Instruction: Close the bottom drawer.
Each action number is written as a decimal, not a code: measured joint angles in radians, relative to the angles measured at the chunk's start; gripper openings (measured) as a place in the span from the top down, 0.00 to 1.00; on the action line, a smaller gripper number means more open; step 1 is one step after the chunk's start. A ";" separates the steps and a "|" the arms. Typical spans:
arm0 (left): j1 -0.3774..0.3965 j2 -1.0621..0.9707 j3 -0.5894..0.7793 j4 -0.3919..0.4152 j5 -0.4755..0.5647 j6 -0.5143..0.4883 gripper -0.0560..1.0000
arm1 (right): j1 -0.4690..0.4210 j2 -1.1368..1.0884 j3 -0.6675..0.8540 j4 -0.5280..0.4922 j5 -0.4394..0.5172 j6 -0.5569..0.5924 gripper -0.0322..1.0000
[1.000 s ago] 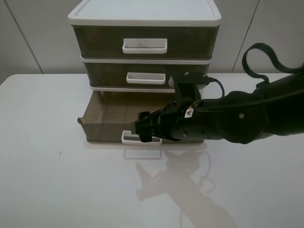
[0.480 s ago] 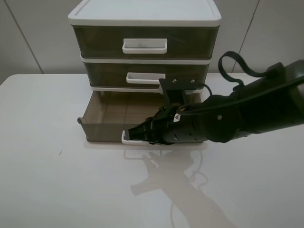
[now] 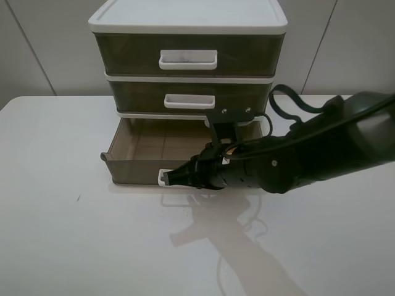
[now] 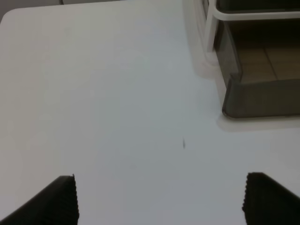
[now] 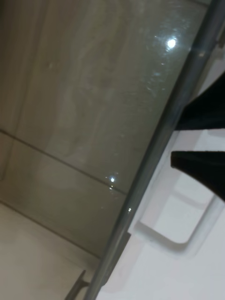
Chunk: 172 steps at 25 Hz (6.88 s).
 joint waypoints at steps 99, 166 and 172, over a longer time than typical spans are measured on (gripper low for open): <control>0.000 0.000 0.000 0.001 0.000 0.000 0.27 | 0.140 0.099 0.085 0.180 -0.664 -0.108 0.94; 0.000 0.000 0.000 0.001 0.000 0.000 0.27 | -0.871 -1.762 0.225 -0.503 1.274 0.105 0.17; 0.000 0.000 0.000 0.001 0.000 0.000 0.27 | -0.871 -1.762 0.225 -0.503 1.274 0.105 0.17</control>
